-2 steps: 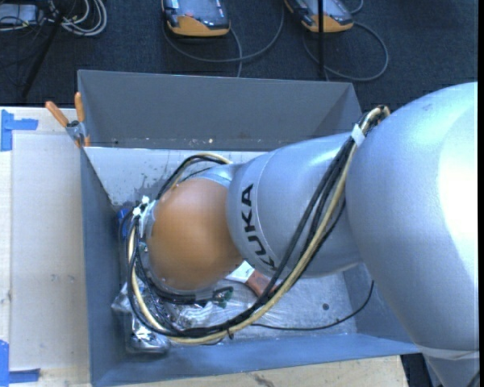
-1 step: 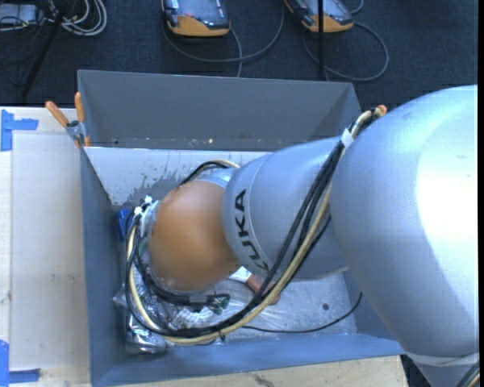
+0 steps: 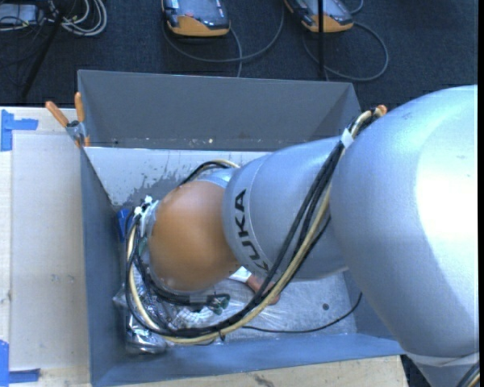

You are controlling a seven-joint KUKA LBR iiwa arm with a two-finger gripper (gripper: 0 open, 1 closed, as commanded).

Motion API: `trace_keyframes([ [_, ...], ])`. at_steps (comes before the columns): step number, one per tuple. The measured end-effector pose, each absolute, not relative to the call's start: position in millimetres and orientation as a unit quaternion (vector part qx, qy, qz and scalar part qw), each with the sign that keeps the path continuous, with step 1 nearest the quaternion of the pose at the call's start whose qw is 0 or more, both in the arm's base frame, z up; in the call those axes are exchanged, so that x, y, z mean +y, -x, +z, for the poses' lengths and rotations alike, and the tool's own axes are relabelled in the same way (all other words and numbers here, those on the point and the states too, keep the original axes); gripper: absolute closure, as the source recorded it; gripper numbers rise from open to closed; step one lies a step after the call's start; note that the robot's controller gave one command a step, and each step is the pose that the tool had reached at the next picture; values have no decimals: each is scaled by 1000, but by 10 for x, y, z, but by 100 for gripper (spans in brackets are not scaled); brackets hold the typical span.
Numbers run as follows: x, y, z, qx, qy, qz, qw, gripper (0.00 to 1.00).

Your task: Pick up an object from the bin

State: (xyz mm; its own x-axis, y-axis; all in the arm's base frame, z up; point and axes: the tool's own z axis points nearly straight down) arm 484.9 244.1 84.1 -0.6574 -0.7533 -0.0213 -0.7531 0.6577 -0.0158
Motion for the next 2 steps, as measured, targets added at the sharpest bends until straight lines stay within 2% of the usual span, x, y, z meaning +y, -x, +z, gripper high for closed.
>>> trace_keyframes([
  [1,2441,-4845,858,910,414,-2,13,100],
  [2,2445,-4818,1001,910,414,0,11,100],
])
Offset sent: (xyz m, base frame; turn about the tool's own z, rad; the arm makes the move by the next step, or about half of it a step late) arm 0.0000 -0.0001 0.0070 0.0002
